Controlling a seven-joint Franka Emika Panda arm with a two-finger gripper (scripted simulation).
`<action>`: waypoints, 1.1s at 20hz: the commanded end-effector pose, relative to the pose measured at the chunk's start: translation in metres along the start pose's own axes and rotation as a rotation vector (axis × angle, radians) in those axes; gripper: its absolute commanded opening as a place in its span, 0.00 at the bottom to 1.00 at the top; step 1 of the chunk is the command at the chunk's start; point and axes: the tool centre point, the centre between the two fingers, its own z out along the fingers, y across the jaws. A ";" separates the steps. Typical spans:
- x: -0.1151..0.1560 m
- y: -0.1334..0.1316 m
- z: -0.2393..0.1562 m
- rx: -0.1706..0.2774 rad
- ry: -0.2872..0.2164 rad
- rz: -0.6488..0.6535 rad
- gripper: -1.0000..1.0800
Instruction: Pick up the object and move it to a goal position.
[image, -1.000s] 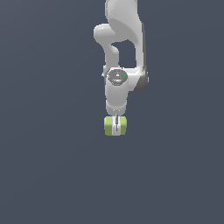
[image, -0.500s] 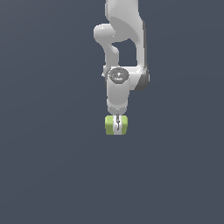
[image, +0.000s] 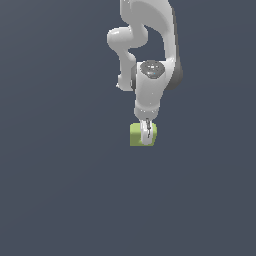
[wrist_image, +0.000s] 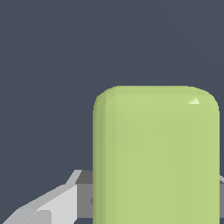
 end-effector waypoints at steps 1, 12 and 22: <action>-0.019 0.007 -0.018 0.001 0.000 -0.001 0.00; -0.114 0.041 -0.108 0.002 0.003 0.000 0.00; -0.168 0.058 -0.159 0.001 0.001 -0.001 0.00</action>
